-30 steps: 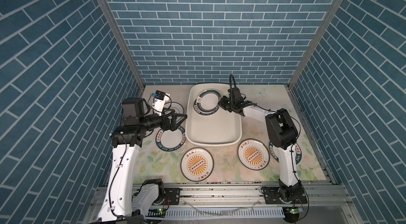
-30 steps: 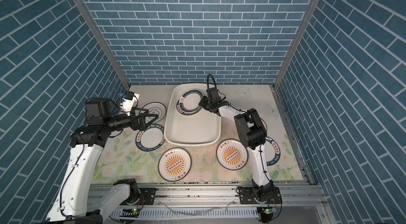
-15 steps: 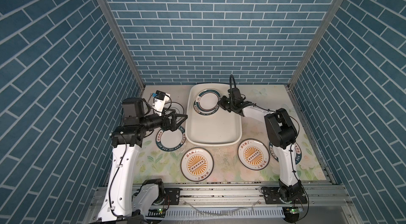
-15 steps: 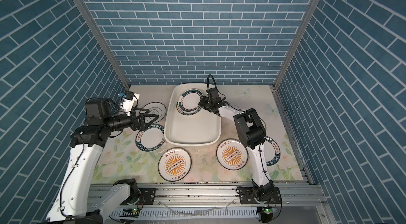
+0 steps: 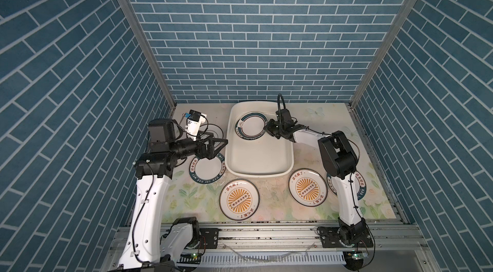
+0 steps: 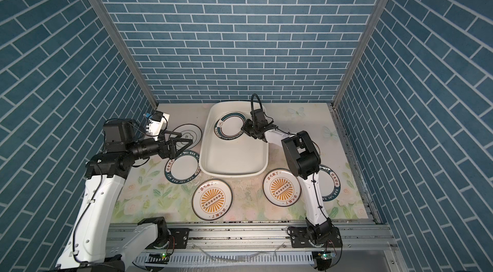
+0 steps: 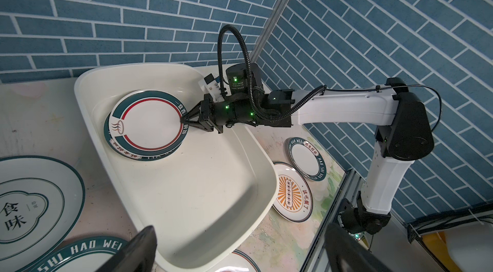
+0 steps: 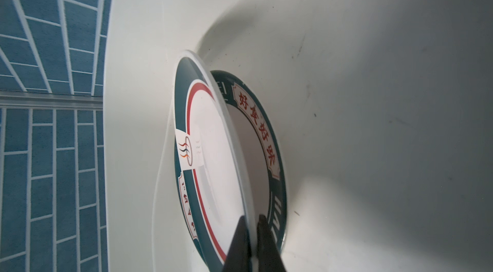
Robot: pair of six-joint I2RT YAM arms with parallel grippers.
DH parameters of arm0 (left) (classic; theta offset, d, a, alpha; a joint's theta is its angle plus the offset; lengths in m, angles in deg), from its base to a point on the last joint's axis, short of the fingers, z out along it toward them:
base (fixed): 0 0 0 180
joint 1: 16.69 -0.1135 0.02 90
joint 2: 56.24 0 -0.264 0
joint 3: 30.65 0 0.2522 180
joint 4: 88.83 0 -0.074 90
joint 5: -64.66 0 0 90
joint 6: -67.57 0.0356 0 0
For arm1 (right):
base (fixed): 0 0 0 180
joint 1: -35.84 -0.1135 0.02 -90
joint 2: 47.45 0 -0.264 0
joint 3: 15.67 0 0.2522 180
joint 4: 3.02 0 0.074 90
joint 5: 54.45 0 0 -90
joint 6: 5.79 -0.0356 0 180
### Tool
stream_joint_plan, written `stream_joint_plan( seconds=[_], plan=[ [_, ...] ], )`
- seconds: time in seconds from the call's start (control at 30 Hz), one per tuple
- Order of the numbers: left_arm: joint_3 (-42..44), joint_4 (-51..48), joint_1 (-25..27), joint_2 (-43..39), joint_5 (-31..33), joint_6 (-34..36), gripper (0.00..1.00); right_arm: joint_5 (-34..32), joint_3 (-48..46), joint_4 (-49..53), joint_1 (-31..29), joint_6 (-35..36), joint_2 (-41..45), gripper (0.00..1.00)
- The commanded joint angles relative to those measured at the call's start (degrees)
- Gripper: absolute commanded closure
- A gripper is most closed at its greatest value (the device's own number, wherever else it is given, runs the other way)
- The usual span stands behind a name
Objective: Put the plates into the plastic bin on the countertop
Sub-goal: 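Lower the plate onto the HAO SHI HAO WEI plate in the bin, then open the right gripper to release the plate in the bin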
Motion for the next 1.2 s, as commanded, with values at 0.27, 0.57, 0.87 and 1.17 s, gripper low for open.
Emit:
stream_joint_plan(
  seconds=[0.27, 0.57, 0.87, 1.17],
  plan=[
    [-0.67, 0.44, -0.39, -0.23, -0.89, -0.29, 0.01, 0.72, 2.56, -0.79, 0.23, -1.17, -1.49, 0.84],
    [-0.55, 0.45, -0.39, -0.33, -0.97, -0.35, 0.00, 0.91, 2.47, -0.47, 0.42, -1.11, -1.38, 0.76],
    [-0.53, 0.50, -0.39, -0.56, -0.97, -0.24, 0.00, 0.99, 2.74, 1.28, 0.51, -0.12, -1.30, 0.73],
    [-0.50, 0.49, -0.47, -0.60, -1.01, -0.26, 0.00, 1.43, 2.52, 2.13, 0.50, 0.40, -1.30, 0.71]
  ],
)
